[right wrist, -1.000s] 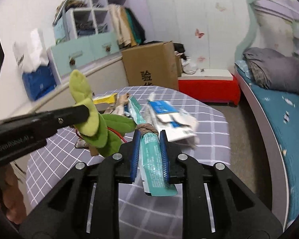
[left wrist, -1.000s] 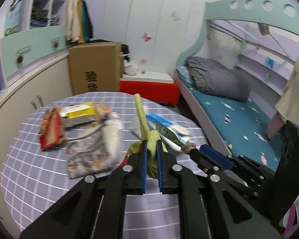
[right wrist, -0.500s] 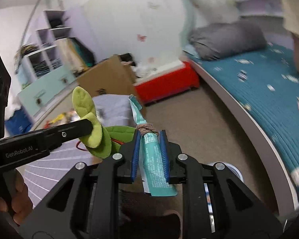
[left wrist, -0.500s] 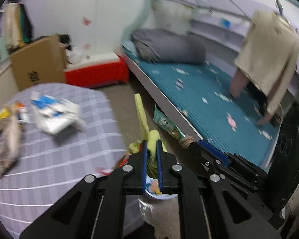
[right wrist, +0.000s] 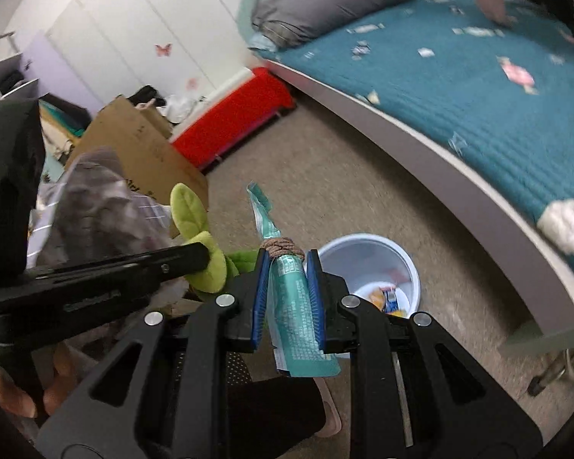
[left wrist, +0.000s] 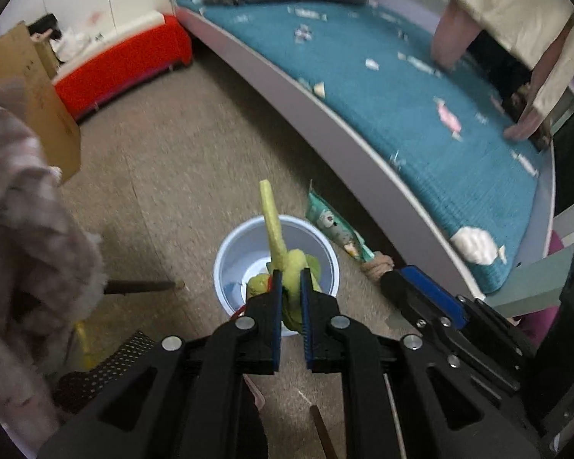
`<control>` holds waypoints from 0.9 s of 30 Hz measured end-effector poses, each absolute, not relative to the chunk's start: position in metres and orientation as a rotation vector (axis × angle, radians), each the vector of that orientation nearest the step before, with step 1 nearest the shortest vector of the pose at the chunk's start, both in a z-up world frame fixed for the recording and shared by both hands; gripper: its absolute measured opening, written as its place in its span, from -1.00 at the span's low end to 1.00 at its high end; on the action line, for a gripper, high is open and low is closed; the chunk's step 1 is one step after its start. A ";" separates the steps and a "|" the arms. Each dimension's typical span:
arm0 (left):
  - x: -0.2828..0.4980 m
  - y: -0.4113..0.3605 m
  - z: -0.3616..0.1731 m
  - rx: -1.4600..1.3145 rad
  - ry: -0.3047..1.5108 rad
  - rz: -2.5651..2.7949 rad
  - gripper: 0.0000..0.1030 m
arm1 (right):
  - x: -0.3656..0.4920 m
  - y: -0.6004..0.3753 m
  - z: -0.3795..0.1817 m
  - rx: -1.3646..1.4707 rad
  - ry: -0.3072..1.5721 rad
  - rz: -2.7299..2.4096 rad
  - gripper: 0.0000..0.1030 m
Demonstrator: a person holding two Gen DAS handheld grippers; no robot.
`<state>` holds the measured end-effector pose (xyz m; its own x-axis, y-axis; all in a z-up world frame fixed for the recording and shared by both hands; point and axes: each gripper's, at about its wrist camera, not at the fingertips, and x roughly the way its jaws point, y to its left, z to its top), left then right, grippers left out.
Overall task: Collect trash
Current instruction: 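Carry insoles and teal tube over the bucket and open both tools to drop them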
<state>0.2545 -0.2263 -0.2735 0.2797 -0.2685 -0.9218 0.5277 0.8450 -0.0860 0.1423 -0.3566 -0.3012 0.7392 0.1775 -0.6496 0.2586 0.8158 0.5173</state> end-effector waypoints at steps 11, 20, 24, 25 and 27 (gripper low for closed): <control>0.282 -0.250 -0.322 0.315 1.234 -0.509 0.44 | 0.154 -0.385 -0.350 0.720 0.803 -0.119 -0.61; 0.287 -0.241 -0.338 0.349 1.269 -0.439 0.44 | 0.161 -0.376 -0.364 0.724 0.838 -0.108 -0.61; 0.291 -0.233 -0.336 0.340 1.264 -0.403 0.44 | 0.164 -0.374 -0.363 0.722 0.838 -0.104 -0.61; 0.293 -0.230 -0.335 0.335 1.261 -0.393 0.44 | 0.165 -0.373 -0.362 0.723 0.838 -0.103 -0.61; 0.294 -0.226 -0.333 0.325 1.256 -0.381 0.44 | 0.166 -0.373 -0.361 0.726 0.835 -0.101 -0.61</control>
